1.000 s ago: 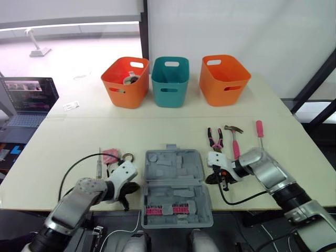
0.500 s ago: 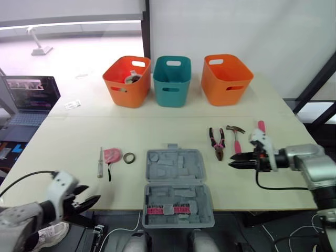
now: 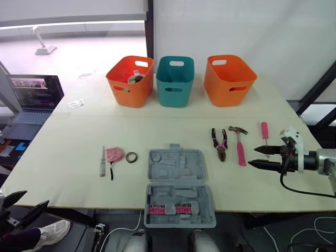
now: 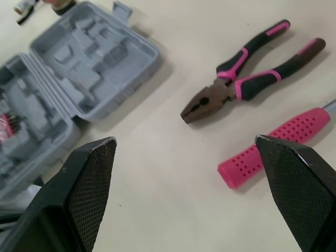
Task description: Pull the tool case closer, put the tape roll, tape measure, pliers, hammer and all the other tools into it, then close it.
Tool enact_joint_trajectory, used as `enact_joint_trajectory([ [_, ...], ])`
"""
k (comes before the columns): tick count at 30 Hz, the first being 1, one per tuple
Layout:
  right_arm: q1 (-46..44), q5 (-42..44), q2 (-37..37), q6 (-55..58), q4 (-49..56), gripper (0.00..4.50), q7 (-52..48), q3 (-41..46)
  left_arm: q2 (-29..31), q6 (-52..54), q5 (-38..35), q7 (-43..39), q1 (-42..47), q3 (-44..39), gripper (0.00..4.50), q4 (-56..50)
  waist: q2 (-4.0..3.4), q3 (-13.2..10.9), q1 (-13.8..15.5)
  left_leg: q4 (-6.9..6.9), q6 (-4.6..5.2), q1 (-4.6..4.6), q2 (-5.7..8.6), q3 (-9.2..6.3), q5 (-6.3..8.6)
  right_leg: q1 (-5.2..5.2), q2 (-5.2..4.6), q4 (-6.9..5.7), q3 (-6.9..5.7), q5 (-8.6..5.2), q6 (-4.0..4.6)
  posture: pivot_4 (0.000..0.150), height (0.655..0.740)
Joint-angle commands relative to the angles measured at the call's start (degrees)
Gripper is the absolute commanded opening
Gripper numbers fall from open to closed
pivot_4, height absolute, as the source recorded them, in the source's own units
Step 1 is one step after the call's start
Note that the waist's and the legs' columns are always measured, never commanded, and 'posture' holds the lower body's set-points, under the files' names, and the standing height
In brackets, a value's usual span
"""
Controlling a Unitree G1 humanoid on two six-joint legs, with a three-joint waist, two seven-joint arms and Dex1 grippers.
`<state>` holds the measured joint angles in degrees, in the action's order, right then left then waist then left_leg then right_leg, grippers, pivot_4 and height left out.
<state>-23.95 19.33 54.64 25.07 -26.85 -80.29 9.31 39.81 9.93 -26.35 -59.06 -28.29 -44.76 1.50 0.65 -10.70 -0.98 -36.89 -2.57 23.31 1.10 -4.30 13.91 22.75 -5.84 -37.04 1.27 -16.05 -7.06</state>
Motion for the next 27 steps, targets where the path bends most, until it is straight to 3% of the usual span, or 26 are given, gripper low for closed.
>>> enact_joint_trajectory([
  [1,-1.6,3.2,0.8,3.2,4.7,4.47,-1.8,0.7,-0.1,-0.5,-1.8,0.7,-0.2,-1.0,4.5,-3.2,0.0,0.0,0.0,0.01,0.0,0.0,0.0,0.0,0.0,0.01,0.0,0.0,0.0,0.0,0.0,0.15,0.74],
  [11,-8.2,10.5,1.6,15.0,20.6,4.47,-7.1,-4.3,-1.9,10.4,-8.4,6.0,-5.4,-3.5,4.5,-18.3,-0.02,0.0,-0.1,0.01,0.02,0.01,-0.05,-0.03,0.02,0.05,0.01,-0.02,0.0,0.01,-0.02,0.15,0.74],
  [15,-17.4,13.6,0.0,21.8,23.4,4.47,-10.1,-9.9,-7.7,12.0,-12.0,11.5,-8.8,-7.0,4.5,-26.9,0.0,0.0,-0.2,0.02,0.02,0.04,-0.07,-0.05,0.03,0.12,-0.04,0.02,0.05,0.0,-0.01,0.15,0.74],
  [22,-30.2,12.5,-5.8,21.3,20.0,4.47,-12.1,-17.6,-19.9,8.5,-12.1,14.2,-20.1,-6.1,4.5,-36.5,0.05,-0.1,0.0,0.0,0.04,0.1,-0.03,0.17,0.05,0.14,-0.05,0.16,0.09,-0.01,0.02,0.15,0.74],
  [27,-33.5,11.4,-7.3,18.8,17.1,4.47,-12.2,-20.8,-22.9,6.9,-12.5,15.7,-22.5,-5.5,4.5,-38.8,0.09,-0.1,0.6,-0.04,0.03,0.13,0.0,0.09,0.05,0.12,-0.04,0.27,0.02,-0.05,0.11,0.15,0.74],
])
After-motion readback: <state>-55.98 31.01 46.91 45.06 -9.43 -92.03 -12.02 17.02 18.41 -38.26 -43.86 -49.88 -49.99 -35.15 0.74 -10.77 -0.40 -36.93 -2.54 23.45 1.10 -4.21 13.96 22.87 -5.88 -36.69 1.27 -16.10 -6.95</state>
